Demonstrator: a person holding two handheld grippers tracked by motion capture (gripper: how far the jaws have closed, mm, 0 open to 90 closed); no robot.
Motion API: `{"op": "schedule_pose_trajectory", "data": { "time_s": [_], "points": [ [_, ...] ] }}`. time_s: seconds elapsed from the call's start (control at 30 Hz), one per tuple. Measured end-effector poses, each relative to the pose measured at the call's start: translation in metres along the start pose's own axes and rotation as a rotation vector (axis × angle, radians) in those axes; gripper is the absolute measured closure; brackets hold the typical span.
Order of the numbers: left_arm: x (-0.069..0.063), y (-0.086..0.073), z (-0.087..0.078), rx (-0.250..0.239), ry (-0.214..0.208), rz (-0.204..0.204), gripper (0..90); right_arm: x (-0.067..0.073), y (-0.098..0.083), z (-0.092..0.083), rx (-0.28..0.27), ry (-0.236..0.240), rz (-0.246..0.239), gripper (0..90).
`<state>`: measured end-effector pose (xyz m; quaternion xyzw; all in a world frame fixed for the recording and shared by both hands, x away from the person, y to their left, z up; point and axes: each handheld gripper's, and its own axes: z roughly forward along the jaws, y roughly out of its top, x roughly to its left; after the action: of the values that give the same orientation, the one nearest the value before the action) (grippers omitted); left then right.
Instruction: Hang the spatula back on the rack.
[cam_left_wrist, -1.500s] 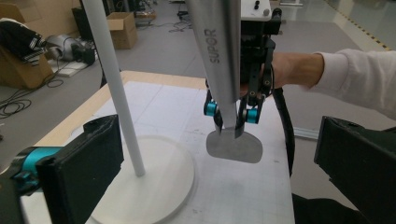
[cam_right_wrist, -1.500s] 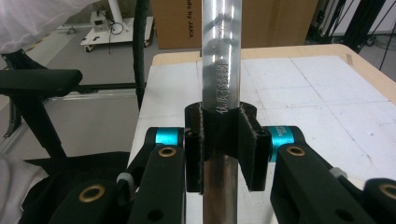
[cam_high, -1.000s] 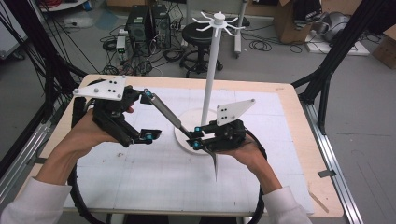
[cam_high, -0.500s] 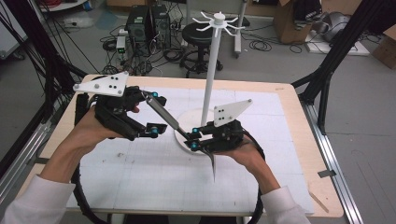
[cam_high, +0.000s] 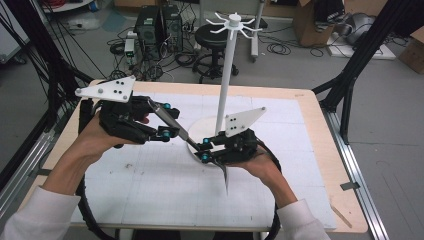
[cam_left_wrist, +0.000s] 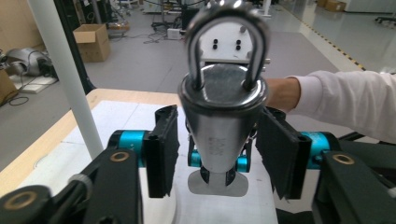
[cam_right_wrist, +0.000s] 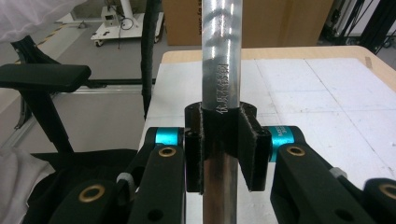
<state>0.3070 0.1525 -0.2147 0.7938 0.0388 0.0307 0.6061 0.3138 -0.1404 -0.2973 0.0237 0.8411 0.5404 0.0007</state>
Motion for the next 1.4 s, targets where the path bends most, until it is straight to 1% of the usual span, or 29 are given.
{"op": "schedule_pose_trajectory", "data": {
  "time_s": [0.1,0.2,0.33,0.37,0.47,0.57,0.6,0.67,0.7,0.73,0.83,0.97,1.03,1.07,1.1,1.13,1.17,1.23,1.3,1.37,1.4],
  "points": [
    [0.0,0.0,0.0,0.002,0.001,-0.006,56.3,0.0,0.0,0.0,0.001,-0.001,0.0,74.7],
    [0.0,0.0,0.0,0.002,-0.007,-0.004,60.9,0.0,0.0,0.0,-0.001,-0.001,0.0,74.6],
    [0.0,0.0,0.001,0.005,-0.006,-0.002,65.6,0.0,0.0,0.001,0.007,-0.002,-0.002,74.7],
    [0.001,0.0,0.001,0.002,-0.01,-0.001,66.5,0.001,0.0,0.001,0.008,0.004,-0.005,74.6],
    [0.0,0.0,0.002,-0.007,-0.018,-0.016,67.7,0.0,0.0,0.001,0.007,0.003,-0.013,74.5],
    [0.0,0.001,0.002,0.002,-0.019,-0.014,68.2,0.0,0.0,0.002,0.011,-0.003,-0.017,74.5],
    [-0.001,0.001,0.003,-0.003,-0.018,-0.026,68.2,0.001,0.0,0.002,0.011,-0.001,-0.014,74.5],
    [0.0,0.002,0.002,0.004,-0.014,-0.024,68.4,0.001,0.0,0.003,0.011,0.001,-0.01,74.4],
    [0.0,0.002,0.002,0.002,-0.01,-0.029,68.4,0.001,0.0,0.003,0.01,-0.002,-0.006,74.4],
    [0.0,0.003,0.002,0.005,0.0,-0.043,68.5,0.0,0.0,0.003,0.008,-0.001,-0.007,74.3],
    [-0.001,0.005,0.002,0.013,0.012,-0.06,68.6,0.0,0.0,0.003,-0.002,-0.003,0.001,74.1],
    [-0.003,0.009,0.005,0.029,0.016,-0.047,68.8,0.0,0.001,0.005,0.006,-0.004,0.004,73.1],
    [-0.004,0.011,0.007,0.047,0.023,-0.042,68.8,0.0,0.001,0.005,0.003,-0.009,0.005,71.8],
    [-0.004,0.012,0.007,0.06,0.023,-0.032,68.8,0.001,0.001,0.005,0.001,-0.014,0.013,69.8],
    [-0.005,0.013,0.008,0.08,0.038,-0.036,68.9,0.001,0.001,0.004,-0.006,-0.021,0.011,67.0],
    [-0.005,0.014,0.009,0.088,0.045,-0.038,68.9,0.001,0.001,0.003,-0.007,-0.038,0.018,64.4],
    [-0.005,0.015,0.009,0.098,0.049,-0.03,68.9,0.001,0.001,0.002,-0.007,-0.038,0.02,61.8],
    [-0.006,0.017,0.009,0.098,0.055,-0.029,68.9,0.001,0.0,0.0,-0.006,-0.054,0.033,55.7],
    [-0.006,0.019,0.008,0.095,0.057,-0.035,68.9,0.001,-0.001,-0.001,-0.004,-0.073,0.048,43.3],
    [-0.006,0.02,0.008,0.09,0.061,-0.035,68.9,0.0,-0.003,-0.004,0.006,-0.106,0.061,32.1],
    [-0.006,0.021,0.008,0.083,0.063,-0.038,68.9,-0.001,-0.004,-0.004,0.01,-0.128,0.069,22.9]
  ]
}}
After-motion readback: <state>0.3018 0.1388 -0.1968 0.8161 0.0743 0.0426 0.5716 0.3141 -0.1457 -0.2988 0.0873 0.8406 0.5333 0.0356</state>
